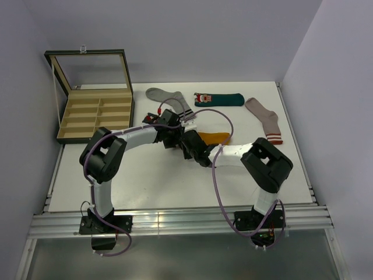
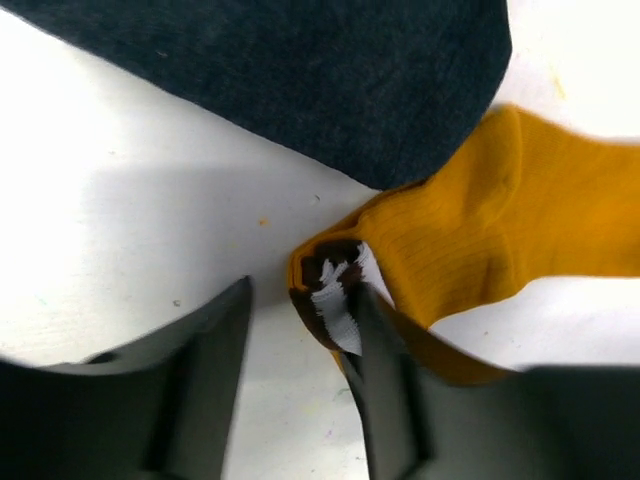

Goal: Roll the socks
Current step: Roll the sock at the center of the board.

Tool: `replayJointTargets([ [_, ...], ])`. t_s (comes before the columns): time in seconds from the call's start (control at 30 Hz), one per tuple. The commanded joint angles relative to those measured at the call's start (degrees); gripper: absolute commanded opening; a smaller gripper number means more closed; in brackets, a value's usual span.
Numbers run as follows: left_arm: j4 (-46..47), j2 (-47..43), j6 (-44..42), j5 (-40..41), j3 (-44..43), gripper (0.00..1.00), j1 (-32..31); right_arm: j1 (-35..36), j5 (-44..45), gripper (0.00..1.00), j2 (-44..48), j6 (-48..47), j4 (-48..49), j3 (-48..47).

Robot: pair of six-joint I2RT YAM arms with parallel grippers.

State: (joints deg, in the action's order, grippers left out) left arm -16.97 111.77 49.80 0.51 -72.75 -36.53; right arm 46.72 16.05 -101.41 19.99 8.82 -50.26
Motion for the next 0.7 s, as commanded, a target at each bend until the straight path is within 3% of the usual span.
replayJointTargets([
  [0.0,-0.78,-4.44,2.66,2.20,0.94,0.55,1.02,-0.57,-6.55,0.00,-3.28,0.14,-10.23,1.92],
  [0.2,5.10,-11.91,8.02,4.23,8.76,0.72,2.78,-3.73,-21.38,0.00,-0.20,3.82,-6.54,2.27],
  [0.4,12.56,-17.28,11.63,5.46,18.24,0.78,2.78,-11.90,-38.52,0.00,0.59,13.29,3.29,7.09],
  [0.53,16.44,-18.08,10.67,3.53,20.02,0.79,2.35,-18.84,-50.74,0.00,-1.16,19.20,12.17,9.65],
  [0.67,16.44,-16.06,9.00,2.12,18.61,0.76,0.68,-22.46,-54.45,0.00,-4.06,21.67,14.47,9.83],
])
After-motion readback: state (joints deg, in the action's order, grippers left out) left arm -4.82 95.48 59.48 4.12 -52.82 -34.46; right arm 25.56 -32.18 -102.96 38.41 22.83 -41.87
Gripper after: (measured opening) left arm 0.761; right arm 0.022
